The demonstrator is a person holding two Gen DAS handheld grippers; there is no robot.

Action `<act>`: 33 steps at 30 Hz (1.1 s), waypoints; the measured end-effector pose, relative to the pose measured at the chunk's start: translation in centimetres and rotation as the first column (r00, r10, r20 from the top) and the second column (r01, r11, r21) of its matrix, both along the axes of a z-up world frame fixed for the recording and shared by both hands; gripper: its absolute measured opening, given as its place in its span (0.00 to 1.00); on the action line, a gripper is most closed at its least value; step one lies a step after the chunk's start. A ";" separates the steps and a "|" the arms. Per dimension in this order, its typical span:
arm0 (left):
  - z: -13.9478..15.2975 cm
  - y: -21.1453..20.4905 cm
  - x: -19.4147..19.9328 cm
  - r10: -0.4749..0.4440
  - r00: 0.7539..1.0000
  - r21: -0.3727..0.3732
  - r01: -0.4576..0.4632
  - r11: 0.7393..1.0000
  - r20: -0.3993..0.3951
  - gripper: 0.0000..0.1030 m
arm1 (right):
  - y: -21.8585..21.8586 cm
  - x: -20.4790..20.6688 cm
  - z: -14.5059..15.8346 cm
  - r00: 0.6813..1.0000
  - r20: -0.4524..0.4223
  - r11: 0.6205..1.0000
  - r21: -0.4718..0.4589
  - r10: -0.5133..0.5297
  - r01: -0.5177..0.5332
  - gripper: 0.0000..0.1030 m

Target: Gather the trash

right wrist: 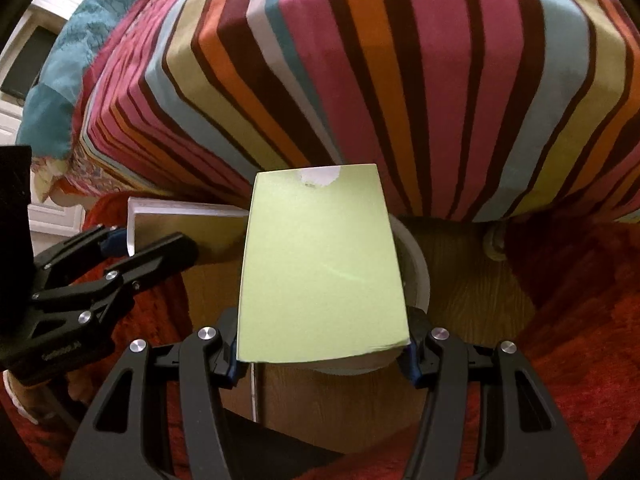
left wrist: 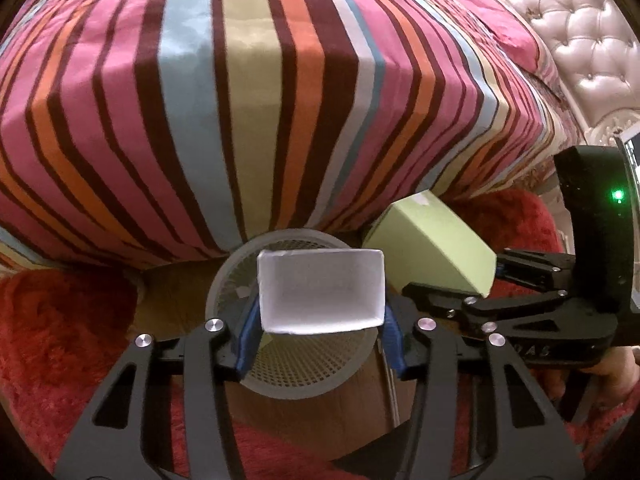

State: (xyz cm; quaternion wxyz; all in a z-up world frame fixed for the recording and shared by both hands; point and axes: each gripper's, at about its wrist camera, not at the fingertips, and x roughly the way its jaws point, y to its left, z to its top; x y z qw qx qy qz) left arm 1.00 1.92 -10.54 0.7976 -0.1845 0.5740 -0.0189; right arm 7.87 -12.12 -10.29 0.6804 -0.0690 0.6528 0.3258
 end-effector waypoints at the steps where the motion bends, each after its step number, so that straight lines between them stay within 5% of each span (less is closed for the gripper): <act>1: -0.2 -0.1 0.1 -0.006 1.000 -0.002 0.006 1.000 -0.009 0.47 | 0.1 -0.1 -0.2 1.000 -0.008 1.000 -0.009 0.004 -0.004 0.53; 7: -1.2 -0.9 0.3 -0.044 0.998 -0.006 0.044 0.999 -0.049 0.46 | 0.3 -0.2 -2.3 0.996 -0.090 0.998 -0.065 0.011 -0.017 0.53; 14: -4.5 -0.2 0.9 -0.026 0.982 -0.073 0.013 0.997 -0.187 0.46 | 1.4 0.0 -5.5 0.977 -0.213 0.991 -0.131 0.000 -0.029 0.53; 23: -8.7 0.5 1.7 0.003 0.935 -0.119 -0.049 0.992 -0.355 0.46 | 2.7 0.8 -9.4 0.950 -0.312 0.979 -0.200 -0.020 -0.045 0.53; 33: -11.2 0.6 2.4 0.030 0.893 -0.119 -0.092 0.989 -0.448 0.47 | 2.1 1.4 -12.5 0.913 -0.392 0.973 -0.231 -0.109 0.017 0.54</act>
